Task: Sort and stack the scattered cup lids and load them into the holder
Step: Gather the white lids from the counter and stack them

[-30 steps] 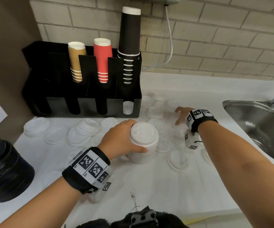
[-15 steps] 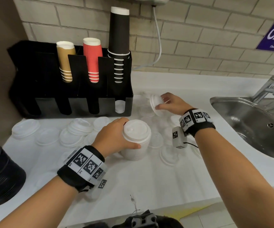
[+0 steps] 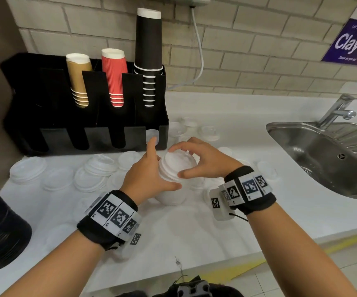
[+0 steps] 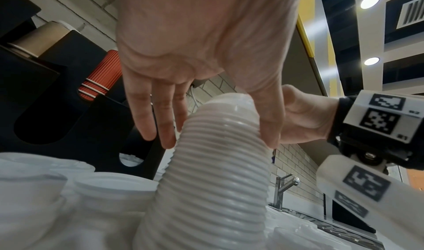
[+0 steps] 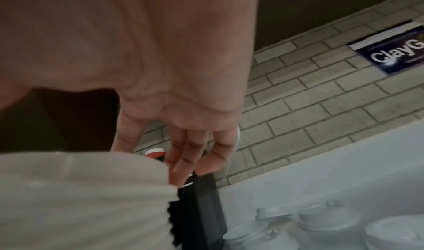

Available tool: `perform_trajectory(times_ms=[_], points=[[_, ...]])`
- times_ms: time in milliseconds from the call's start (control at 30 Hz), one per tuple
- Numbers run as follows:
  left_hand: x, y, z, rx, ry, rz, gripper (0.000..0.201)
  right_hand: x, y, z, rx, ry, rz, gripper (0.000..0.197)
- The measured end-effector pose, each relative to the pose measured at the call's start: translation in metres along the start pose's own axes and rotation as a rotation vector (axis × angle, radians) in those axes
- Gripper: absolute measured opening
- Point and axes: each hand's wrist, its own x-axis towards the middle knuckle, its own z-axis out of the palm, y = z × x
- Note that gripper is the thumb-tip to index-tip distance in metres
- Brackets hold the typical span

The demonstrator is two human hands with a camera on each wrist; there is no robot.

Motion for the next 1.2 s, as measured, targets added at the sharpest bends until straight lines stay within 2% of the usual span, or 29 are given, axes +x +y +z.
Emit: perform_trajectory(times_ms=[300,367,467,600,667,700,767,800,900,967,1067,1200], points=[[0.003,-0.001,0.003,0.031,-0.009,-0.011,0.131,0.009,-0.011,0.013,-0.19,0.015,0.025,0.063],[0.004,0.0,0.002,0.077,-0.019,-0.018,0.119,0.009,-0.011,0.016,-0.188,0.027,0.025,0.065],[0.004,0.001,0.001,0.111,-0.018,-0.007,0.09,0.008,-0.009,0.021,-0.153,0.053,0.03,0.065],[0.003,0.003,-0.001,0.095,-0.006,0.018,0.081,0.001,-0.002,0.011,-0.043,0.018,0.05,0.062],[0.003,0.003,-0.002,0.09,-0.009,0.023,0.079,-0.004,0.007,-0.004,0.137,0.064,0.102,0.05],[0.003,0.003,-0.003,0.091,-0.011,0.024,0.079,-0.006,0.015,-0.014,0.193,0.14,0.149,0.042],[0.003,0.003,-0.004,0.099,-0.017,0.018,0.081,-0.007,0.038,-0.035,0.09,0.292,0.311,0.029],[0.003,0.003,-0.004,0.102,-0.023,0.013,0.081,-0.007,0.053,-0.045,-0.056,0.296,0.429,0.028],[0.004,0.004,-0.004,0.105,-0.032,0.009,0.081,-0.009,0.095,-0.06,-0.455,0.06,0.774,0.035],[0.004,0.004,-0.004,0.105,-0.036,0.006,0.081,-0.011,0.11,-0.056,-0.524,-0.06,0.861,0.041],[0.005,0.004,-0.005,0.108,-0.038,-0.002,0.082,-0.01,0.122,-0.042,-0.489,-0.062,0.846,0.056],[0.006,0.004,-0.005,0.108,-0.042,-0.006,0.082,-0.01,0.125,-0.038,-0.491,-0.054,0.783,0.048]])
